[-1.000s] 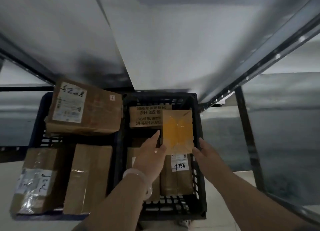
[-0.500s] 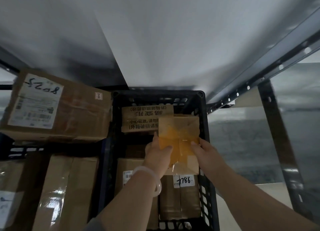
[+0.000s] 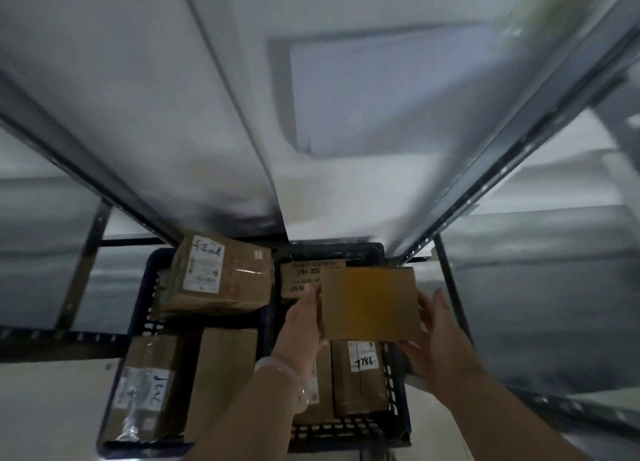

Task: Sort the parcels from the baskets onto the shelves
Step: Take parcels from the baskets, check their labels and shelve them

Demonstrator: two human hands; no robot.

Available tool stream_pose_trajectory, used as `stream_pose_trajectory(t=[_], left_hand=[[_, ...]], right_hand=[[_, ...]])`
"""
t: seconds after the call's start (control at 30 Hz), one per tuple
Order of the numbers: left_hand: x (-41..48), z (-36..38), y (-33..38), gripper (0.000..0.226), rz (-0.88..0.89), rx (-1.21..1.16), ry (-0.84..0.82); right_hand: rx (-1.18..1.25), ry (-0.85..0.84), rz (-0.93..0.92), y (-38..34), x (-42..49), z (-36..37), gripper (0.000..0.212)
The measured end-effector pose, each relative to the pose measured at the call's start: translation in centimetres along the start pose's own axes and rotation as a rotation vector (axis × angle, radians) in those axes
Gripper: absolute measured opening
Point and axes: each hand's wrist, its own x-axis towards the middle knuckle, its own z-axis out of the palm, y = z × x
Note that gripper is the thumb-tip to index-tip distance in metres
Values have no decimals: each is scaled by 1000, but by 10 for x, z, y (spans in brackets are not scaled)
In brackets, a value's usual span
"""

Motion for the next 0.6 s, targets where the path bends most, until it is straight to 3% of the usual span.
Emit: stream_pose_trajectory(t=[0.17,0.4,0.6], left_hand=[[-106,-4,55,31,193,39,-94],[-254,3,130,24,506,100,-283],[-375,17,179,34,786,118,-393]], right_hand=[[21,-11,-115,-62,-117,18,45],[-96,-3,-468,-145,-272,29,22],[-132,-54,-733,-199,-386,24,37]])
